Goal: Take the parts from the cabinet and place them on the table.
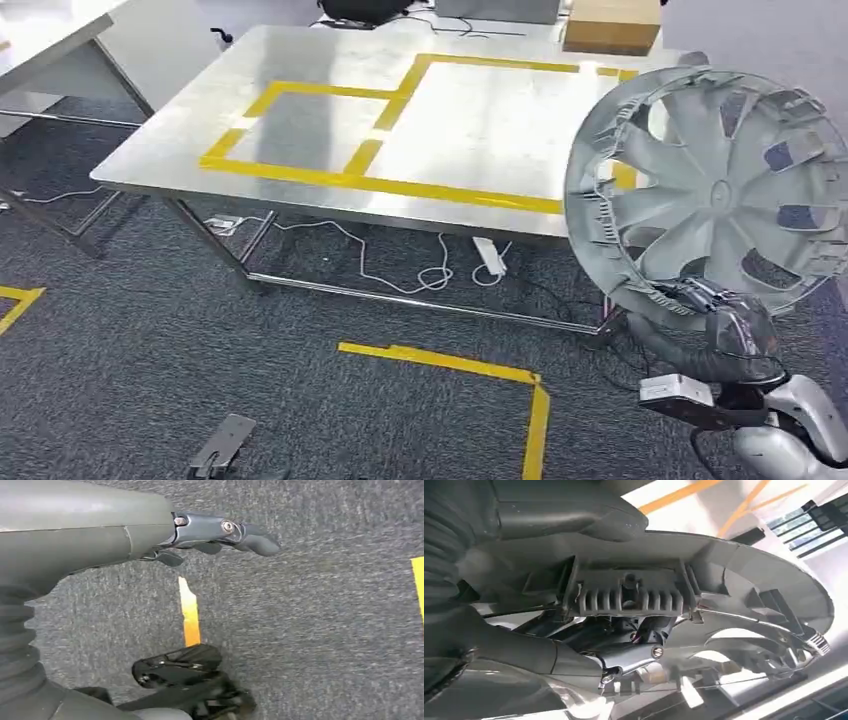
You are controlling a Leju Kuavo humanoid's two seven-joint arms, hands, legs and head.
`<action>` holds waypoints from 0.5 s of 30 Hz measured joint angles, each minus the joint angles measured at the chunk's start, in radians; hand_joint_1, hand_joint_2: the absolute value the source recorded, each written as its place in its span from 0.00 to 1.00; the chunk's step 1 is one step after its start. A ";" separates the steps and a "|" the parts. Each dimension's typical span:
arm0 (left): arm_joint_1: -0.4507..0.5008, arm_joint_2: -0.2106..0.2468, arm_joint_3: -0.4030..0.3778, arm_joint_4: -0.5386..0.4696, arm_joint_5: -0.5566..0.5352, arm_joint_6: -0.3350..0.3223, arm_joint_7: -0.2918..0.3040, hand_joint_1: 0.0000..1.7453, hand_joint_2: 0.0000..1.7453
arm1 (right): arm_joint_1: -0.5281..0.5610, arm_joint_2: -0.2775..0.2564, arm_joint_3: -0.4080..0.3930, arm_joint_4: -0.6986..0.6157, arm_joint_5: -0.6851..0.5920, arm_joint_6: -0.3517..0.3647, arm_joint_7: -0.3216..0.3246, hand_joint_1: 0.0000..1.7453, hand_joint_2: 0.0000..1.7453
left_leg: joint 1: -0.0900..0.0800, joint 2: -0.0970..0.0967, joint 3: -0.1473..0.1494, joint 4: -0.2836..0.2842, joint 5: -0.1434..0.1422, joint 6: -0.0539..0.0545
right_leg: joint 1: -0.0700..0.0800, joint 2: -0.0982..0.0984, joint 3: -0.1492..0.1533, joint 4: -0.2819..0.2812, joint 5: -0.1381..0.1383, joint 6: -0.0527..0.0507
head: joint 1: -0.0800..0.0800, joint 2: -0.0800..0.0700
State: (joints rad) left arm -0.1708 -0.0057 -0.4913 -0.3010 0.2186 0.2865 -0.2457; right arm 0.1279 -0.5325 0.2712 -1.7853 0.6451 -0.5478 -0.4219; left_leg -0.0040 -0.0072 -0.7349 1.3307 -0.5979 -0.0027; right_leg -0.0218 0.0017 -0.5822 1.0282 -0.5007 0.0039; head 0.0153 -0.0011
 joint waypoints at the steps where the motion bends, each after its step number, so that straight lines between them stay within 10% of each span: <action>1: -0.002 0.000 0.000 0.000 -0.002 0.000 0.003 0.00 1.00 | -0.003 0.000 0.000 0.000 -0.003 0.003 0.000 1.00 1.00 | -0.001 0.000 0.019 -0.056 0.047 0.007 | 0.003 0.001 0.006 0.000 -0.004 0.000 | 0.000 0.000; 3: -0.008 0.000 0.000 0.000 -0.003 0.000 0.008 0.00 1.00 | -0.009 0.001 0.000 0.000 -0.005 0.010 0.000 1.00 1.00 | -0.010 0.000 0.091 -0.231 0.151 0.032 | 0.009 0.002 0.020 -0.001 -0.011 0.001 | 0.000 0.000; 5: -0.012 0.001 0.000 0.000 -0.003 0.000 0.012 0.00 1.00 | -0.016 0.003 0.000 0.000 -0.005 0.011 -0.002 1.00 1.00 | -0.018 0.002 0.118 -0.286 0.145 0.051 | 0.012 0.002 0.022 -0.003 -0.017 0.006 | 0.003 0.000; 10: -0.015 -0.001 0.000 0.000 -0.006 0.001 0.013 0.00 1.00 | -0.023 0.005 -0.001 0.001 -0.005 0.011 -0.001 1.00 1.00 | -0.008 0.002 0.141 -0.330 0.147 0.053 | 0.009 -0.004 0.011 0.008 -0.034 0.031 | 0.007 0.000; 13: -0.016 -0.001 0.000 0.000 -0.006 0.001 0.013 0.00 1.00 | -0.026 0.005 -0.002 0.002 -0.005 0.012 -0.002 1.00 1.00 | -0.009 0.002 0.144 -0.329 0.141 0.059 | 0.007 -0.002 -0.105 0.226 -0.129 0.041 | 0.009 0.000; 15: -0.014 -0.002 0.000 0.000 -0.007 0.001 0.013 0.00 1.00 | -0.026 0.005 -0.002 0.002 -0.005 0.012 -0.002 1.00 1.00 | -0.008 0.002 0.149 -0.328 0.136 0.058 | 0.006 -0.002 -0.155 0.292 -0.123 0.047 | 0.010 0.000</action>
State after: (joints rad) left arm -0.1848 -0.0076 -0.4913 -0.3010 0.2117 0.2873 -0.2331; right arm 0.1019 -0.5276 0.2693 -1.7830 0.6401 -0.5360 -0.4242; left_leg -0.0125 -0.0051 -0.5855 1.0023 -0.4620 0.0553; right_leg -0.0156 -0.0005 -0.7376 1.3202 -0.6235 0.0508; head 0.0256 -0.0011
